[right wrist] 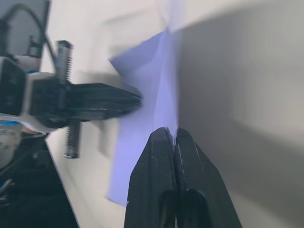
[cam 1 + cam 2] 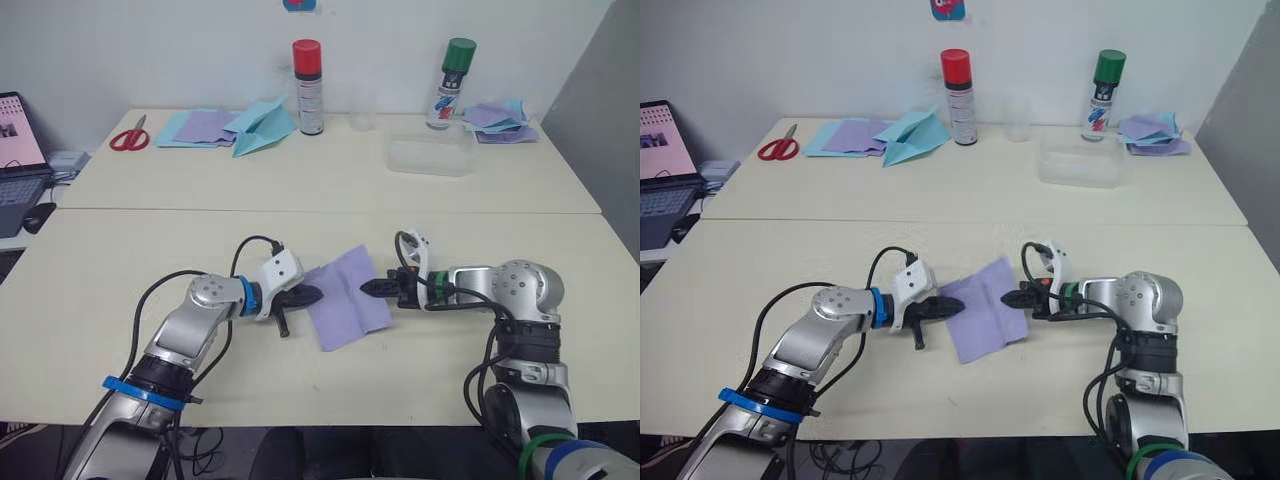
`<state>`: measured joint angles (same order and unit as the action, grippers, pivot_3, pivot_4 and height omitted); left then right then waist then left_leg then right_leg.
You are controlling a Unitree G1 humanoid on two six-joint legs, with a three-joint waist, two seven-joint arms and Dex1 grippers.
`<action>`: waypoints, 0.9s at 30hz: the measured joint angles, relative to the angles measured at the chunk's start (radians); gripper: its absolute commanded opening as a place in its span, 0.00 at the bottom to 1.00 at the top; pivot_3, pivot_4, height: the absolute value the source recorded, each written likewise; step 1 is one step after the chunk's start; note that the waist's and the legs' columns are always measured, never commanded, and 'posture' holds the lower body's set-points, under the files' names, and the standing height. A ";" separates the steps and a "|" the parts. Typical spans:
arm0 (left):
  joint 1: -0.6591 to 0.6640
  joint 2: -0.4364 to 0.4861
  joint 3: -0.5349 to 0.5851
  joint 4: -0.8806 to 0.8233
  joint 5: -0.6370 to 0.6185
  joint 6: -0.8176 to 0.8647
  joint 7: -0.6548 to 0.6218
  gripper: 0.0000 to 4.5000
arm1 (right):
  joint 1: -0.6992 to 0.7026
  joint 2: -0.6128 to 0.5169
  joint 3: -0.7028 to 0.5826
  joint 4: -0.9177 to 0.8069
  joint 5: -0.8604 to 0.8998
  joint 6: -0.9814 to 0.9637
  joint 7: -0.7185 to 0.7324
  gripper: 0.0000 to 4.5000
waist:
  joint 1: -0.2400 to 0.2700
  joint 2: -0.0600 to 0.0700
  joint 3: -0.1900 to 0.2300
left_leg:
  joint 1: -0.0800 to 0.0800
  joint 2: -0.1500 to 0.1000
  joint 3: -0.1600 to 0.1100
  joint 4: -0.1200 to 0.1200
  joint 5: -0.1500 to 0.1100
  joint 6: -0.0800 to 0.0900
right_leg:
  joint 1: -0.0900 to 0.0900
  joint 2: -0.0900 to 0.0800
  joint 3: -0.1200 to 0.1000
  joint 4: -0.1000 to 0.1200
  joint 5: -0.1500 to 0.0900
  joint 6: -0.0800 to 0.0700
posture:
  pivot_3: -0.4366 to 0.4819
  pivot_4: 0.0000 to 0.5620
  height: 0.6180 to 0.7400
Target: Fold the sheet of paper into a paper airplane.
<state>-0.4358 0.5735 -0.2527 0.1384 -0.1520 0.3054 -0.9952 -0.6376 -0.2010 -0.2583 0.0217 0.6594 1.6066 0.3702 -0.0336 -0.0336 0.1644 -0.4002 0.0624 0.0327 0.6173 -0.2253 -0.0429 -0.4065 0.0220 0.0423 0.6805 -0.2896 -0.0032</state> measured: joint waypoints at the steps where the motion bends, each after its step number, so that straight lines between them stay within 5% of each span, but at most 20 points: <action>1: -0.006 0.000 -0.004 0.012 0.002 -0.014 -0.003 0.00 | 0.002 -0.008 0.002 0.000 0.001 0.000 0.003 0.01 | 0.000 0.000 0.000 | 0.000 0.000 0.000 0.001 0.000 0.000 | 0.000 0.000 0.000 0.000 0.000 0.000 | 0.48 0.27 1.00; 27: -0.077 0.000 -0.039 0.150 0.065 -0.184 -0.024 0.00 | 0.129 -0.017 0.037 -0.109 0.087 0.000 -0.046 0.01 | 0.001 0.001 -0.001 | -0.002 0.000 0.000 0.010 0.000 0.000 | 0.002 0.001 0.002 0.000 0.003 0.005 | 0.48 0.27 1.00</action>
<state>-0.5130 0.5735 -0.2914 0.2879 -0.0870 0.1212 -1.0189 -0.5091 -0.2182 -0.2212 -0.0872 0.7469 1.6064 0.3245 -0.0330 -0.0323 0.1631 -0.4020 0.0625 0.0325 0.6268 -0.2254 -0.0426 -0.4046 0.0230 0.0440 0.6808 -0.2864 0.0019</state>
